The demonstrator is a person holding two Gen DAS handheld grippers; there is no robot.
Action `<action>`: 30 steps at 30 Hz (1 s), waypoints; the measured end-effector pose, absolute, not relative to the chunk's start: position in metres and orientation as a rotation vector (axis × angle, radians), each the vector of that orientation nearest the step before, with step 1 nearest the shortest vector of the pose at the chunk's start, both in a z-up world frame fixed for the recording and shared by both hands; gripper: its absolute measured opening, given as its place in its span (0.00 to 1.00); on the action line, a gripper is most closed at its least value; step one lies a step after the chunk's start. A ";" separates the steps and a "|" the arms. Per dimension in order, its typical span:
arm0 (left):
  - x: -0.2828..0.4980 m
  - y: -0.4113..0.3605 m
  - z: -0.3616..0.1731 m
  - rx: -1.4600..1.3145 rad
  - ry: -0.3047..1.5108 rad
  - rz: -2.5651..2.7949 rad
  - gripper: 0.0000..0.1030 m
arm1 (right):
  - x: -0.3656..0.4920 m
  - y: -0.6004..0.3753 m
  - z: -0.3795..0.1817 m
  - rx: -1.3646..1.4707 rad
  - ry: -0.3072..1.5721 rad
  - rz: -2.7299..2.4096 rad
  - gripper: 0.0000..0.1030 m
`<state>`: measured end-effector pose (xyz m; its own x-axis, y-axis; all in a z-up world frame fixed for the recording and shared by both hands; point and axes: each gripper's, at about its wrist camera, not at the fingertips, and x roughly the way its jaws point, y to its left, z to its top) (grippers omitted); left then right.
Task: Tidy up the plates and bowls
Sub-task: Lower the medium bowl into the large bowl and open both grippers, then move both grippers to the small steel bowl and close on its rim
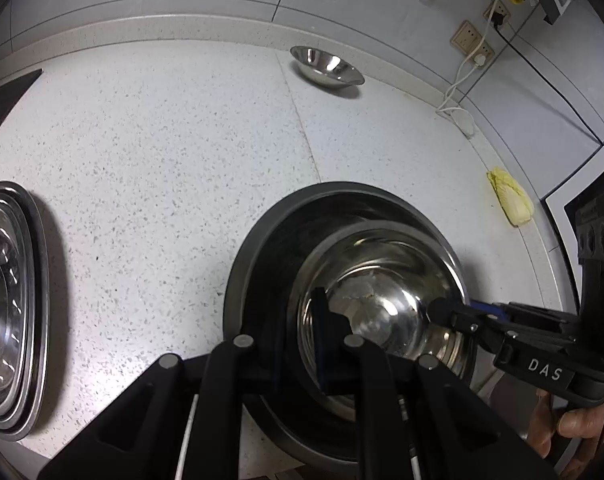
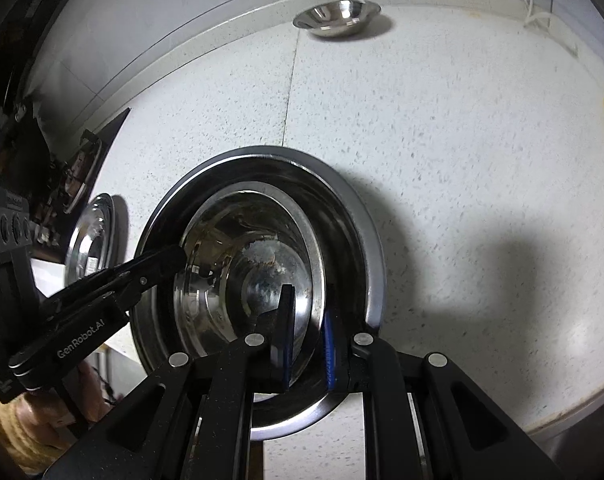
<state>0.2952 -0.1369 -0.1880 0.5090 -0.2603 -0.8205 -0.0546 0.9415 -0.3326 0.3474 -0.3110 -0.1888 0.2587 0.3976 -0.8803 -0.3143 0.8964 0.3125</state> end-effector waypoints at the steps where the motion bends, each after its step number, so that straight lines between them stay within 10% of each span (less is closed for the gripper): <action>1: 0.294 -0.136 -0.187 -0.339 1.027 -0.128 0.15 | 0.347 -0.311 -0.187 0.077 1.208 0.483 0.22; 7: 0.292 -0.129 -0.170 -0.364 0.950 -0.159 0.41 | 0.350 -0.314 -0.179 0.089 1.170 0.500 0.34; 17: 0.322 -0.108 -0.125 -0.404 0.873 -0.144 0.44 | 0.374 -0.340 -0.154 0.164 1.085 0.503 0.41; 30: 0.540 -0.090 -0.147 -0.513 1.037 -0.094 0.45 | 0.551 -0.333 -0.141 0.238 1.046 0.438 0.46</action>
<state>0.5399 -0.0903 -0.1466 0.5159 -0.3116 -0.7980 -0.1632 0.8787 -0.4486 0.5511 -0.3335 -0.1412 0.4257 0.4580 -0.7804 -0.2352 0.8888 0.3933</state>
